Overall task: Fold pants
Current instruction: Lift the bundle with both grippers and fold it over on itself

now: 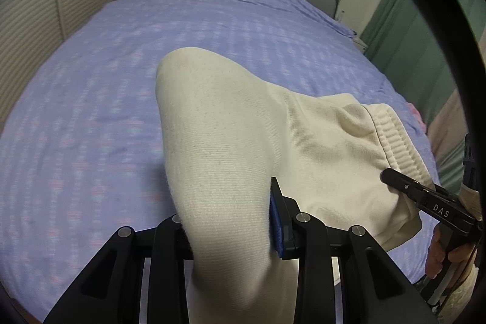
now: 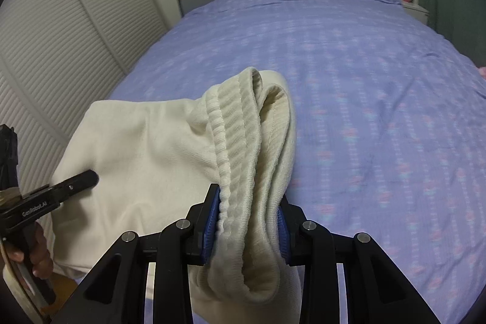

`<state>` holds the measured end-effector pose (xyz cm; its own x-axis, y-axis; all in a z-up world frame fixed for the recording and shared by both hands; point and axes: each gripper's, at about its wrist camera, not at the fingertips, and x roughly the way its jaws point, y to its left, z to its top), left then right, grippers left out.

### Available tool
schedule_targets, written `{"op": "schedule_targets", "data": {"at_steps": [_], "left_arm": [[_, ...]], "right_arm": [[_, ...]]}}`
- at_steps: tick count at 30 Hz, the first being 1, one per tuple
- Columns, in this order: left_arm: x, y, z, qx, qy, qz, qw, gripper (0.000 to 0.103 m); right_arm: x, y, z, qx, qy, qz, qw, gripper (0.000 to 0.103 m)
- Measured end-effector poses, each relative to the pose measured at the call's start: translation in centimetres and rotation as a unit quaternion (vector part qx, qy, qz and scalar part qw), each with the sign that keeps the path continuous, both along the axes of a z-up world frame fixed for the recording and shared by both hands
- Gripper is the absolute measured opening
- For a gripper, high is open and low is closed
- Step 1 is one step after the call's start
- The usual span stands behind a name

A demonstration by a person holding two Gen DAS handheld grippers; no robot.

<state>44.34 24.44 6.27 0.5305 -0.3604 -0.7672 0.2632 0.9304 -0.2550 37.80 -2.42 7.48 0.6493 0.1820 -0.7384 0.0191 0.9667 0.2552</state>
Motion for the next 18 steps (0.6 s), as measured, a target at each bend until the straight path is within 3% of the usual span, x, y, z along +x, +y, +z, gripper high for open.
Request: {"op": "schedule_targets", "data": {"at_steps": [8, 18], "left_arm": [[0.9, 10.6, -0.4, 0.029, 0.009, 0.035, 0.9989, 0.032], [2.6, 21.6, -3.4, 0.092, 0.024, 0.083, 0.9919, 0.032]], "right_arm": [[2.6, 10.9, -0.2, 0.005, 0.004, 0.059, 0.998, 0.034], [6.6, 23.5, -2.3, -0.005, 0.009, 0.133, 0.991, 0.034]]}}
